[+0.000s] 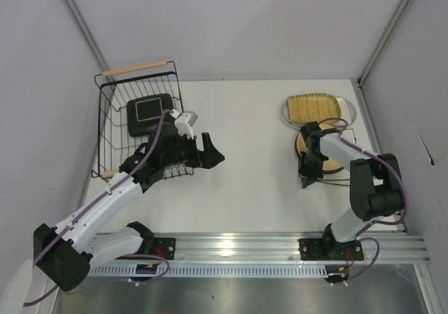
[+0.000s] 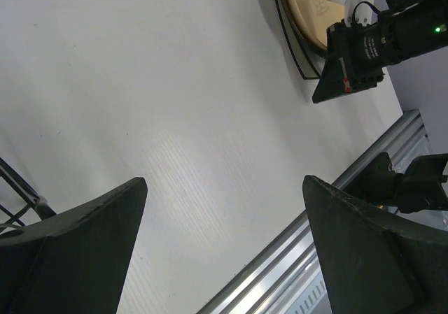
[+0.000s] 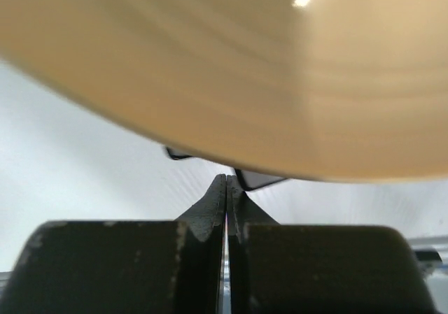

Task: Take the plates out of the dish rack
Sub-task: Place the plate on the table

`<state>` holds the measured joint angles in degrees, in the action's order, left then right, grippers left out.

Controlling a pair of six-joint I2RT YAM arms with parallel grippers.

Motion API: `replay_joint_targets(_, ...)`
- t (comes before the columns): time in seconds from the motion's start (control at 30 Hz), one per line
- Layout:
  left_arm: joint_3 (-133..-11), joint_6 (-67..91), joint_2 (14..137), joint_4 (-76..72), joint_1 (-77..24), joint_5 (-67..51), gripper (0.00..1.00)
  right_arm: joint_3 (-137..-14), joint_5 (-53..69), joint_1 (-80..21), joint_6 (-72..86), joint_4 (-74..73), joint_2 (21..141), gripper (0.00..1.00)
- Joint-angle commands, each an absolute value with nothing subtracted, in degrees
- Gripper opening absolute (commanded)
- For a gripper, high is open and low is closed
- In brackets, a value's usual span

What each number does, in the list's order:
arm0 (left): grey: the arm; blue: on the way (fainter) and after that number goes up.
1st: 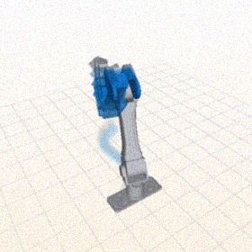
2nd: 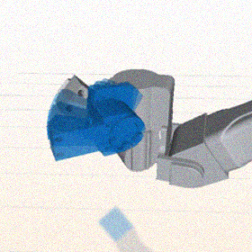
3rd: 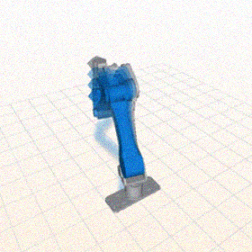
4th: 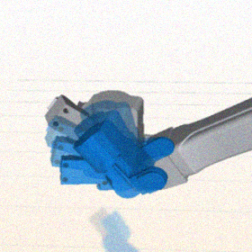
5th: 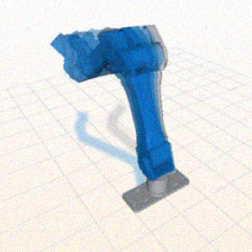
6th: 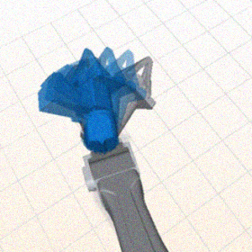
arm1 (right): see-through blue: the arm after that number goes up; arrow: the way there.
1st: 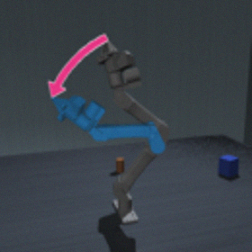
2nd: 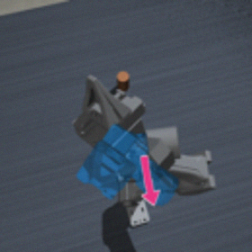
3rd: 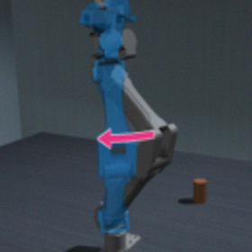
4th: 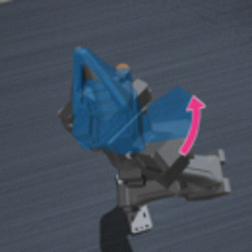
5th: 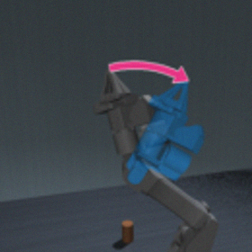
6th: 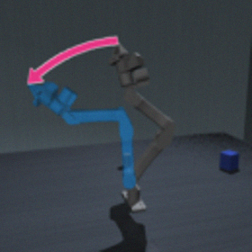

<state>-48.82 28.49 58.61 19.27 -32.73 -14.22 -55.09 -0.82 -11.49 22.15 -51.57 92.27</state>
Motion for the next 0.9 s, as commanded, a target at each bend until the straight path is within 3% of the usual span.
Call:
replay_joint_targets(0.0, -51.4, 27.4, 60.0, 17.4, -31.6, -12.3, 1.00, -57.8, 1.8, -12.1, 21.2, -44.9, 92.1, 0.00)
replay_joint_targets(0.13, -52.1, 27.8, 61.4, 17.1, -31.5, -12.0, 1.00, -58.5, 1.8, -12.2, 21.1, -45.7, 89.6, 0.00)
replay_joint_targets(0.3, -53.4, 28.1, 62.8, 16.6, -31.5, -12.7, 1.00, -59.5, 13.9, -12.0, 20.3, -47.4, 86.2, 0.00)
replay_joint_targets(0.5, -56.7, 28.3, 64.5, 16.4, -31.6, -13.4, 0.99, -65.3, 10.2, -7.7, 21.2, -51.2, 76.2, 0.00)
replay_joint_targets(0.77, -59.6, 30.4, 67.8, 11.2, -31.6, -18.7, 0.98, -71.8, -14.3, 13.6, 19.3, -54.7, 74.4, 0.00)
replay_joint_targets(0.87, -60.9, 31.5, 70.8, 10.1, -31.5, -21.7, 0.97, -73.5, -12.1, 23.6, 19.7, -53.8, 77.8, 0.00)
